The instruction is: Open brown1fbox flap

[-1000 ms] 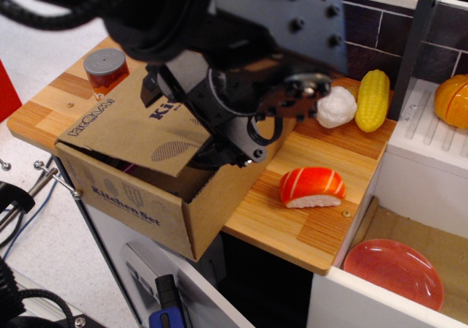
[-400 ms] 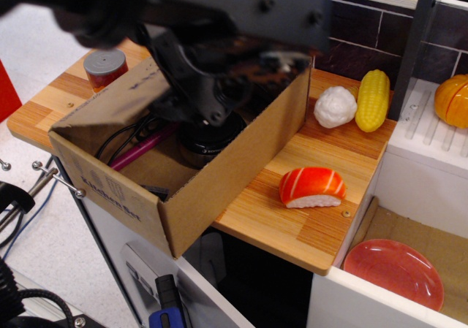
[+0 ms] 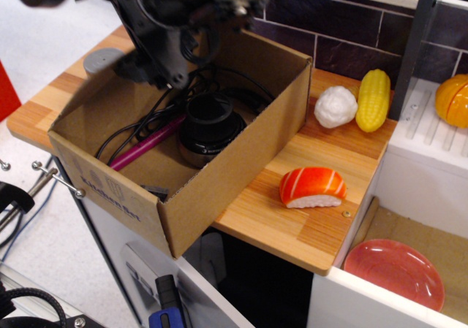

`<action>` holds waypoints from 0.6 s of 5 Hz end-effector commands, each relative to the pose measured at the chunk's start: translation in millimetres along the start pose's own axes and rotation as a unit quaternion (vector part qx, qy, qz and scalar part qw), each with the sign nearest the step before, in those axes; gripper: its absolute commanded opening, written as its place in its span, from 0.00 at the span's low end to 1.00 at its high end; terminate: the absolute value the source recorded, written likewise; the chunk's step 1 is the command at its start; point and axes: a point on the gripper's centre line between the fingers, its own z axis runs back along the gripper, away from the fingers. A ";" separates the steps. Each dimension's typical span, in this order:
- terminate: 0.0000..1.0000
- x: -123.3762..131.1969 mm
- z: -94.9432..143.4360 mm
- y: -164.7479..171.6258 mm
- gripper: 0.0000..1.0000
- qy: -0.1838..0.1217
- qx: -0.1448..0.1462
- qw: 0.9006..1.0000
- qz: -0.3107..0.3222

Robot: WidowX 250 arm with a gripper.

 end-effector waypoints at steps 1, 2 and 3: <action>0.00 -2.1 -13.6 46.7 1.00 -0.048 0.053 0.997 -0.027; 0.00 -9.3 -26.9 67.2 1.00 -0.072 0.063 0.993 -0.064; 0.00 -27.8 -49.1 84.4 1.00 -0.104 0.064 0.988 -0.095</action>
